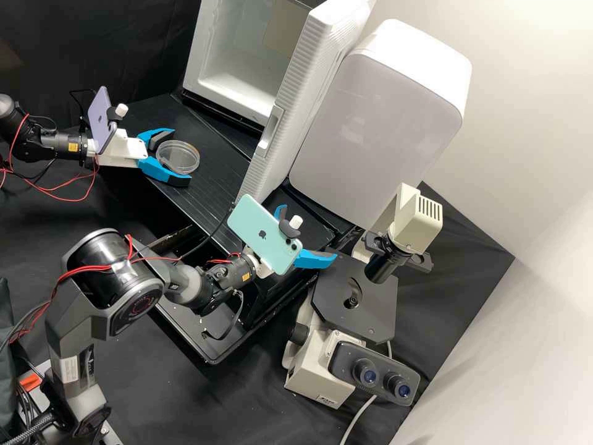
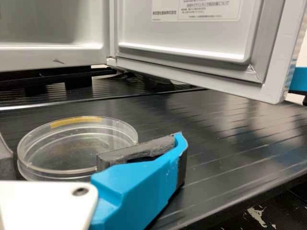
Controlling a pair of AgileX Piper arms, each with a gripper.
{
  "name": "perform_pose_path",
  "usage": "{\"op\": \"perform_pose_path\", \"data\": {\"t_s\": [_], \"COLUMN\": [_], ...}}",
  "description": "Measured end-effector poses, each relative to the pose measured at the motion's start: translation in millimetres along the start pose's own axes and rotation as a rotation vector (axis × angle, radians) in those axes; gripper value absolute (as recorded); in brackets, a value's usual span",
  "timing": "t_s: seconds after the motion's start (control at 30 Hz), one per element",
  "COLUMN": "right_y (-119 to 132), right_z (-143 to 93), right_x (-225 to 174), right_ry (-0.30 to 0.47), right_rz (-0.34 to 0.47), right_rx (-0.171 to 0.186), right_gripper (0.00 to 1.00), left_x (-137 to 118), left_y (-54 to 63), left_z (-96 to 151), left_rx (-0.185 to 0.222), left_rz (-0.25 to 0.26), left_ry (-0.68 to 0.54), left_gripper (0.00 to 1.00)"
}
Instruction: Place the petri dish in the incubator
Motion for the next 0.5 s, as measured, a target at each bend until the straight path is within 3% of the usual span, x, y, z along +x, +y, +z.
{"op": "perform_pose_path", "data": {"t_s": [0.5], "right_y": [0.0], "right_z": [0.0], "right_x": [0.0], "right_ry": [0.0], "right_rz": [0.0], "right_rx": [0.0], "right_gripper": [1.0], "left_x": [0.0], "left_y": [-0.2], "left_z": [0.4], "left_rx": [0.009], "left_rz": [0.004], "left_ry": [0.011], "left_gripper": [0.0]}}
